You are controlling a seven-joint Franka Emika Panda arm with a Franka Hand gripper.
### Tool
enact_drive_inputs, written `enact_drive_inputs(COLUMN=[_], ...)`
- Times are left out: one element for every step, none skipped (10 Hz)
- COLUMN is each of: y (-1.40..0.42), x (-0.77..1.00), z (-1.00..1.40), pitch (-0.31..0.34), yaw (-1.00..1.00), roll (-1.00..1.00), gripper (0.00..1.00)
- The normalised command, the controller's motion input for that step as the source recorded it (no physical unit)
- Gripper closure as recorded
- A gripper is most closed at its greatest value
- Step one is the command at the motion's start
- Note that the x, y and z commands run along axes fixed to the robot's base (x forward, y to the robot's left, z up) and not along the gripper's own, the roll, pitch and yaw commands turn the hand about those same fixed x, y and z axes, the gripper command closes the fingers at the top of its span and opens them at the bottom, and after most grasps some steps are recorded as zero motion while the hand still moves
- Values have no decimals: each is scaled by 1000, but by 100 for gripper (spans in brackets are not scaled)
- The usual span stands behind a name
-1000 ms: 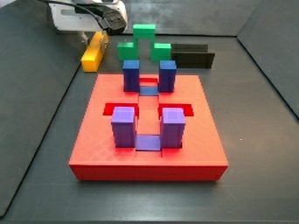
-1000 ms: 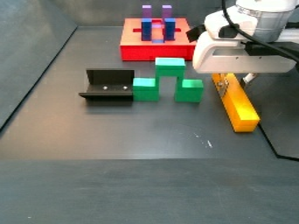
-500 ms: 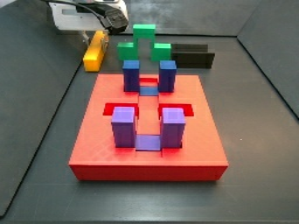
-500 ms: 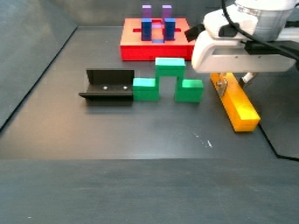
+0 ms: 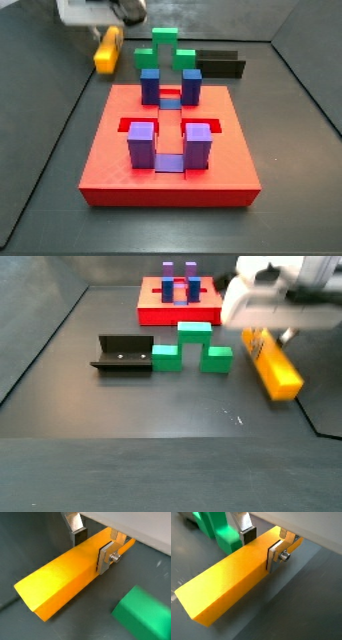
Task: Pick up the yellow object. Move up. Move to above the board. Insert the yellow object.
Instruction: Move up, then move to above the board.
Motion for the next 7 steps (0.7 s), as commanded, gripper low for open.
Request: enact_drive_inputs(y=[22, 0, -2, -12, -4, 8, 10], x=[-10, 0, -4, -49, -47, -13, 16], z=[293, 1400, 1400, 1400, 1400, 1400, 1400], pitch=[23, 0, 2, 49, 24, 34, 71], yaw=[-9, 0, 7, 1, 1, 7, -2], roll=[15, 0, -1, -9, 13, 16, -1], gripper=[100, 100, 100, 100, 100, 100, 100])
